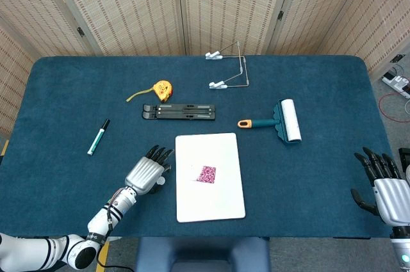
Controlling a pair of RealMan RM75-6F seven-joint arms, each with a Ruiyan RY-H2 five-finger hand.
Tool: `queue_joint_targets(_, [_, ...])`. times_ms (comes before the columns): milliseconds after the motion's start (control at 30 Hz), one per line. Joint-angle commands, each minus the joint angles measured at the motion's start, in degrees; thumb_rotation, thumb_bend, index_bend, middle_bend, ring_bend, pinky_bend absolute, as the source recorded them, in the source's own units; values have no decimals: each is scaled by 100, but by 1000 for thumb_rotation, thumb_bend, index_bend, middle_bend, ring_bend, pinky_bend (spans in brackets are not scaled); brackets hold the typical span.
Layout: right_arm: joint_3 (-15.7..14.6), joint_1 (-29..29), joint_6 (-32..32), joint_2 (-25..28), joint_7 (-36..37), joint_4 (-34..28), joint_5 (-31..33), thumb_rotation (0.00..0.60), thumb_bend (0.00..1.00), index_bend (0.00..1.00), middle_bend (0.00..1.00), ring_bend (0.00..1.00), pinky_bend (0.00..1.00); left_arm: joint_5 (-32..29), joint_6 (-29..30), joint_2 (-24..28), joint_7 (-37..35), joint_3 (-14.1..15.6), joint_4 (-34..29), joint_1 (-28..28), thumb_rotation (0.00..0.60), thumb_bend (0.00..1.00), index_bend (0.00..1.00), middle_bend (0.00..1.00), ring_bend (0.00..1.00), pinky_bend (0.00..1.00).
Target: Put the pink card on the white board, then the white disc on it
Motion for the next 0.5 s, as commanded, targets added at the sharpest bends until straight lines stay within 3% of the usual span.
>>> queue_joint_targets(33, [1, -3, 0, 0, -1, -6, 16, 600, 367, 107, 58, 82, 0, 0, -44, -29, -31, -26, 51, 32, 600, 330, 418, 80, 12, 0])
queue_joint_targets(500, [-5, -10, 6, -7, 48, 41, 36, 600, 368, 110, 58, 83, 0, -136, -269, -195, -14, -150, 314, 132, 600, 331, 454, 80, 18, 0])
